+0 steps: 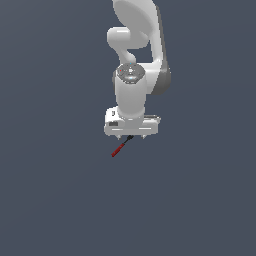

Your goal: Pick up the object and move it to a goal position.

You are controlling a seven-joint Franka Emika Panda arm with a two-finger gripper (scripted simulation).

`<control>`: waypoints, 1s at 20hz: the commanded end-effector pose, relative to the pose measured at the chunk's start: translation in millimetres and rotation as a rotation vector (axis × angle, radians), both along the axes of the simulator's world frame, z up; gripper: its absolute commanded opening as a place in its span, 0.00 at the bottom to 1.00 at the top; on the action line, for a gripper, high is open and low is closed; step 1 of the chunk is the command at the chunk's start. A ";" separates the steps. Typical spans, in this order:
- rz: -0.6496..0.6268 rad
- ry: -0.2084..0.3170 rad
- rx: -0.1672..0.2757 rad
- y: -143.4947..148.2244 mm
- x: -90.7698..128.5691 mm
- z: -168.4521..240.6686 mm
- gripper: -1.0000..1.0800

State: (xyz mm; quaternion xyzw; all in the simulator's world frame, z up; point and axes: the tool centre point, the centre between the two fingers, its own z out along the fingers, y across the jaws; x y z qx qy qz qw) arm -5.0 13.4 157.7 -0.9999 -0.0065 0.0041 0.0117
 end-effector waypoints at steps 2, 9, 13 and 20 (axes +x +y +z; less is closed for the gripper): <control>0.000 0.000 0.000 -0.1 0.0 -0.1 0.96; 0.005 -0.007 -0.010 0.0 -1.2 1.0 0.96; 0.005 -0.007 -0.010 0.1 -1.3 1.1 0.96; -0.035 -0.006 -0.009 -1.1 -4.2 -5.6 0.96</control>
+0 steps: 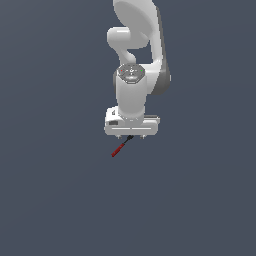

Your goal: Pick up the object and move it to a goal position.

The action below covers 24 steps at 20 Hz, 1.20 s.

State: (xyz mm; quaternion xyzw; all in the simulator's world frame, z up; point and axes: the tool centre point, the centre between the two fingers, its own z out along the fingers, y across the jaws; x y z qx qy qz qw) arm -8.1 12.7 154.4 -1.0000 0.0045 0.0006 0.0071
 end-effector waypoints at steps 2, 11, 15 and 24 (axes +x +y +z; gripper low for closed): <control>-0.039 0.001 0.001 -1.2 -3.0 -6.8 0.96; -0.233 0.005 0.004 -8.4 -18.9 -38.1 0.96; -0.360 0.007 0.002 -14.2 -30.3 -57.1 0.96; -0.581 0.006 -0.008 -26.3 -52.0 -87.4 0.96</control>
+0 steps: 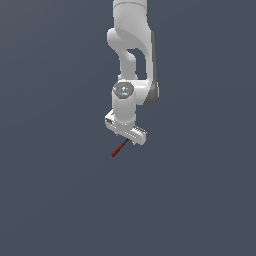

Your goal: Pick up the object and move it to a goal position.

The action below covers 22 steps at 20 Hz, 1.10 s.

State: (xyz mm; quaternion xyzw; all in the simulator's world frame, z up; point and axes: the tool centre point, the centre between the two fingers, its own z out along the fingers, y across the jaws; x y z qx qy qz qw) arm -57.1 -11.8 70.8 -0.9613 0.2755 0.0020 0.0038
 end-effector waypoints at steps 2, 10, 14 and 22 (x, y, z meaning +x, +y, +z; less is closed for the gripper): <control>-0.062 -0.001 -0.004 -3.7 -6.2 -7.7 0.96; -0.117 -0.001 -0.008 -7.1 -12.0 -14.5 0.96; -0.111 -0.001 -0.008 -6.7 -11.7 -16.8 0.96; -0.115 -0.001 -0.008 -6.9 -13.0 -47.7 0.96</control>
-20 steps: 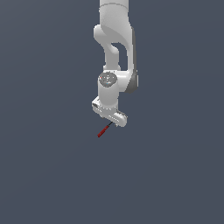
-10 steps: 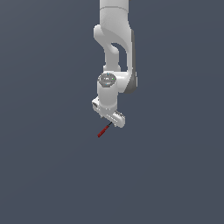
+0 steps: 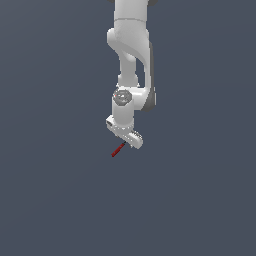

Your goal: Pick up the object and move it to a goal position.

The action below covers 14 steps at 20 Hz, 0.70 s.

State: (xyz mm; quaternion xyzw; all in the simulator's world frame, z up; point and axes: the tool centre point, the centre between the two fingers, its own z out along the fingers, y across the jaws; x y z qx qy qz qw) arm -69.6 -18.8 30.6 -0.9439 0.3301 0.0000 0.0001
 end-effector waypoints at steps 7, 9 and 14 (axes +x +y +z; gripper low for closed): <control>-0.002 0.000 0.000 0.0 0.0 -24.2 0.96; -0.002 0.000 0.000 0.1 0.0 -24.5 0.00; -0.002 0.000 0.000 0.1 0.0 -24.5 0.00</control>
